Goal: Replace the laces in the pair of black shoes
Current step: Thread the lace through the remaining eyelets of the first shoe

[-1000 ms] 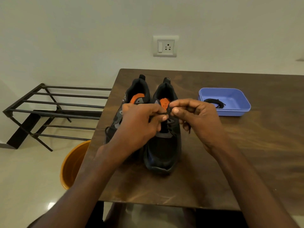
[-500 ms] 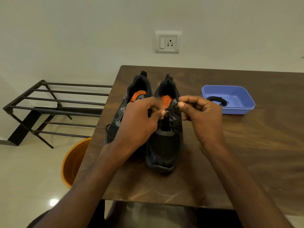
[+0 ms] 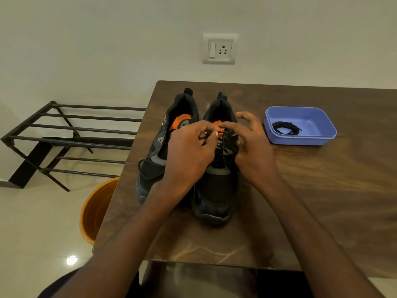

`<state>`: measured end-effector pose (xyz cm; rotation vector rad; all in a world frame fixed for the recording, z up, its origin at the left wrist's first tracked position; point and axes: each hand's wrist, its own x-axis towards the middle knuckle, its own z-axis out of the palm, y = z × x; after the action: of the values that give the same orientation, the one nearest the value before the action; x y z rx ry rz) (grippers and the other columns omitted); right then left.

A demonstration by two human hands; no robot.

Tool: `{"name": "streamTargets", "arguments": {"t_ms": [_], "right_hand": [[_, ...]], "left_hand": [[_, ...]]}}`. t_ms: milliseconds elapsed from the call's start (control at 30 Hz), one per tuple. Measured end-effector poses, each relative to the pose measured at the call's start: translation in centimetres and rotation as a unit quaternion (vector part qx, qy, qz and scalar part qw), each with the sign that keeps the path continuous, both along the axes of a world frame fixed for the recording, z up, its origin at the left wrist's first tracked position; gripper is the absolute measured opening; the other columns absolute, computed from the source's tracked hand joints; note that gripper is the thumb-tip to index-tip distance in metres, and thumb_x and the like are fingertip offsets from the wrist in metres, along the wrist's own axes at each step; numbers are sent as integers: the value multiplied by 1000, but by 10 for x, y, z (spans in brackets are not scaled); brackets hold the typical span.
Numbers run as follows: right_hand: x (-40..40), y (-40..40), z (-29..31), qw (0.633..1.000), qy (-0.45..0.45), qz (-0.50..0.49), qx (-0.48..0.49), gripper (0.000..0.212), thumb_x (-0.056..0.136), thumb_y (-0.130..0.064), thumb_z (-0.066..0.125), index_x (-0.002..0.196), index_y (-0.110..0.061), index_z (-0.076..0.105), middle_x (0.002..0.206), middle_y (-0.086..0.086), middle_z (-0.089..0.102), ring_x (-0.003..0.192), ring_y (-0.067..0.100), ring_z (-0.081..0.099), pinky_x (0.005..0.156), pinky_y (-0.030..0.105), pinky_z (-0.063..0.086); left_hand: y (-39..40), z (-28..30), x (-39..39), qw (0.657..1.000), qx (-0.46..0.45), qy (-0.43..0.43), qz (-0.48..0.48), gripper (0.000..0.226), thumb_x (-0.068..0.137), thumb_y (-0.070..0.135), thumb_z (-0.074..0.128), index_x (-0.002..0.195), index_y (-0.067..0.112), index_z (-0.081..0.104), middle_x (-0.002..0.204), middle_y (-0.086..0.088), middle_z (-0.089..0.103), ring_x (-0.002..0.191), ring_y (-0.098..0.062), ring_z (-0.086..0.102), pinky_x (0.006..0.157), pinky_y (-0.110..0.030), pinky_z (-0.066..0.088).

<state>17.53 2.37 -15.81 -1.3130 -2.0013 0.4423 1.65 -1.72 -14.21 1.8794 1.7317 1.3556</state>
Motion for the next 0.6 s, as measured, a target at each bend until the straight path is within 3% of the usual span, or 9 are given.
{"name": "streamTargets", "arguments": {"t_ms": [67,167,367,600], "right_hand": [[3,2,0,1000,4,10,-7,60,87,15,61,130,-27,67,147,3,48,122,5,48,94,25,54],[8,6,-2,998,65,-5,-13,42,92,7,63,120,-22,70,131,-3,60,119,13,61,99,35,57],[13,9,-1,989,131,-50,-38,30,90,-2,72,107,-27,74,115,-12,66,108,-1,61,92,14,54],[12,12,-7,979,181,-70,-64,30,88,0,72,104,-25,76,109,-5,67,101,9,67,83,36,63]], "left_hand": [[2,-2,2,1000,17,19,-7,17,100,18,68,114,18,77,97,9,76,85,1,70,81,-16,58],[5,-7,1,1000,4,26,-16,17,99,20,70,114,19,78,99,9,77,87,0,71,82,-23,60],[5,-7,-2,996,-43,69,-39,23,98,24,70,120,24,76,104,6,78,90,-2,73,82,-32,63],[14,-5,-7,987,-123,17,-99,10,97,23,71,102,24,79,87,10,77,82,-3,72,81,-31,62]]}}
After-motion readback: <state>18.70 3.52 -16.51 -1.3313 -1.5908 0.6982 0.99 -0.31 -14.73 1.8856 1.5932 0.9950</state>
